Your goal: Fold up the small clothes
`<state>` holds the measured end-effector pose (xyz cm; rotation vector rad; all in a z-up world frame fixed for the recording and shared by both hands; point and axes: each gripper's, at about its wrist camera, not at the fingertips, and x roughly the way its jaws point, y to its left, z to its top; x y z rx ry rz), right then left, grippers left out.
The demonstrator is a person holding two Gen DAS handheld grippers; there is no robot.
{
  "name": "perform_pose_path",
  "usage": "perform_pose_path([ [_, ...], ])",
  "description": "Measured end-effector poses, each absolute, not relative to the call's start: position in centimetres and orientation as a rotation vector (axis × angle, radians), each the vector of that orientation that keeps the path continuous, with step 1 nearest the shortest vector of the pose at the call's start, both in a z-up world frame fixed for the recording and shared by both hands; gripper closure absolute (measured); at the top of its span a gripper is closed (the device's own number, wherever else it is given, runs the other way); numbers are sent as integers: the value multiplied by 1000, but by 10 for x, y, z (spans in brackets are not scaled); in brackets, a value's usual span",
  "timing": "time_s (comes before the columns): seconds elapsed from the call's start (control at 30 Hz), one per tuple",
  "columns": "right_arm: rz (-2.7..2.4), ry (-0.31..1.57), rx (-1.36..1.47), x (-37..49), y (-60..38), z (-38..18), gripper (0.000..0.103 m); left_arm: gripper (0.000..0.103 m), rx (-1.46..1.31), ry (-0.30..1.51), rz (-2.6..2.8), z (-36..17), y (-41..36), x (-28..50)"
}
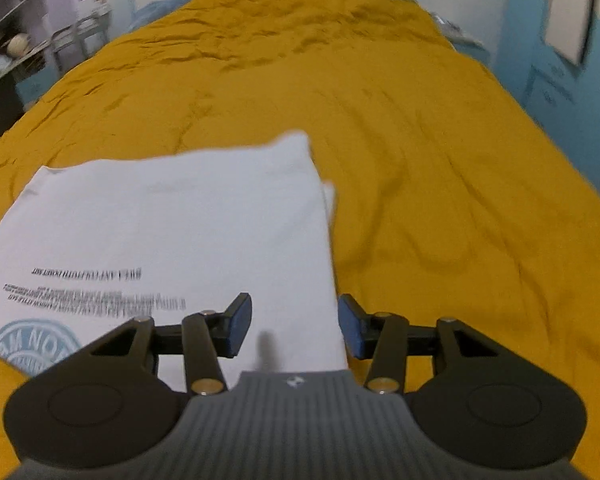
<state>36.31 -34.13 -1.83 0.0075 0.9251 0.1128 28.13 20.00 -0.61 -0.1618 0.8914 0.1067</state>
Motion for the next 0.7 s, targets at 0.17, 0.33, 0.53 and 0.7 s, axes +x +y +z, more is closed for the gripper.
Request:
perform_pose_path([
  [0.17, 39, 960, 178, 323, -367, -32, 55, 39, -433, 922, 158, -32, 215, 243],
  [0.33, -20, 976, 465, 297, -395, -53, 56, 39, -717, 911, 193, -62, 229, 229],
  [0.53, -12, 922, 748, 295, -413, -76, 88, 87, -722, 863, 240, -65, 227, 248],
  [0.7, -1, 835, 727, 297, -412, -56, 103, 90, -606, 788, 213, -41, 217, 241],
])
